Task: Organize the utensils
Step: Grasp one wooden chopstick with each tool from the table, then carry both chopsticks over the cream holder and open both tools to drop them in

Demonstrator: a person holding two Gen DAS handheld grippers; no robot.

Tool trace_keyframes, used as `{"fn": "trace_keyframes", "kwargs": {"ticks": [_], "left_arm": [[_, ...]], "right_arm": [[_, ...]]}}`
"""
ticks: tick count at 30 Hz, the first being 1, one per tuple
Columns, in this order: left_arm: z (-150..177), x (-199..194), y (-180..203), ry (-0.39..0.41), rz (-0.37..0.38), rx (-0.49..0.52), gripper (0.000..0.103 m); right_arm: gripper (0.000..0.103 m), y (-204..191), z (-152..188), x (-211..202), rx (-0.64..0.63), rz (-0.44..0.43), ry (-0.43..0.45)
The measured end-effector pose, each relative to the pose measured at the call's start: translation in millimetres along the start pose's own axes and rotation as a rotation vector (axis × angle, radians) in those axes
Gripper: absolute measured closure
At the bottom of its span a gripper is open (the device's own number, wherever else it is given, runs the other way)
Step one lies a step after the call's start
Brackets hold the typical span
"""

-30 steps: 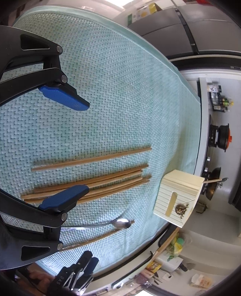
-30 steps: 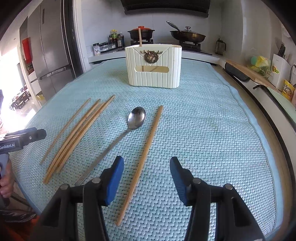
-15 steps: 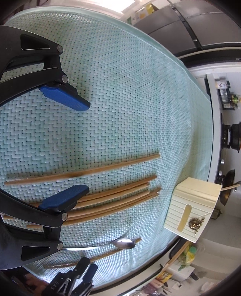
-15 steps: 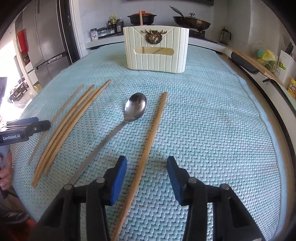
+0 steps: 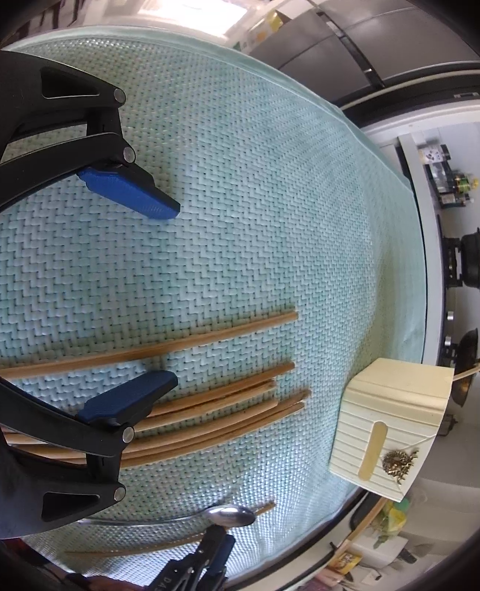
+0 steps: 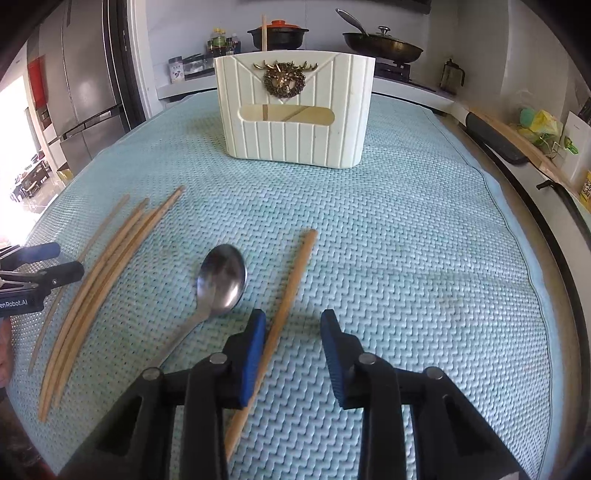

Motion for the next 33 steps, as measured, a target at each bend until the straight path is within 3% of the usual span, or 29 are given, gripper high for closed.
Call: {"fn": "trace_keyframes", "kwargs": {"ticks": [6,10,21,23,29,33], "left_arm": [[-19,14,-2,-0.018,0.029,0.007,0.021],[-32,20,-4,-0.030,0.049,-0.002,0.029],[-53,30,0,-0.042,0.125,-0.031,0.071],[-57,33,6,-0.046,0.152,-0.026,0.096],[-70,41,3,-0.028,0.186,-0.062,0.099],[-72,21,5,0.019,0.198,-0.064,0.099]], "right_arm": [[0.082,2,-22,18,-0.016,-0.013,-0.001],[0.085,-6,-35,26,-0.052,-0.009,0.003],[0.093,-12,-48,38,-0.063,-0.010,-0.012],[0.095,-11,-50,39,-0.061,-0.015,-0.010],[0.096,4,-59,41,-0.008,-0.053,-0.007],[0.096,19,-62,28,0.042,-0.081,0.014]]}}
Point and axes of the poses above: each gripper's, at about its wrist camera, not at the fingertips, and x roughly the way its jaws point, y to its right, z to its underside, the point moved 9 cm from there along x, roughly the way its jaws point, and after that the axes turned 8 degrees about z, right-handed, at the moved point
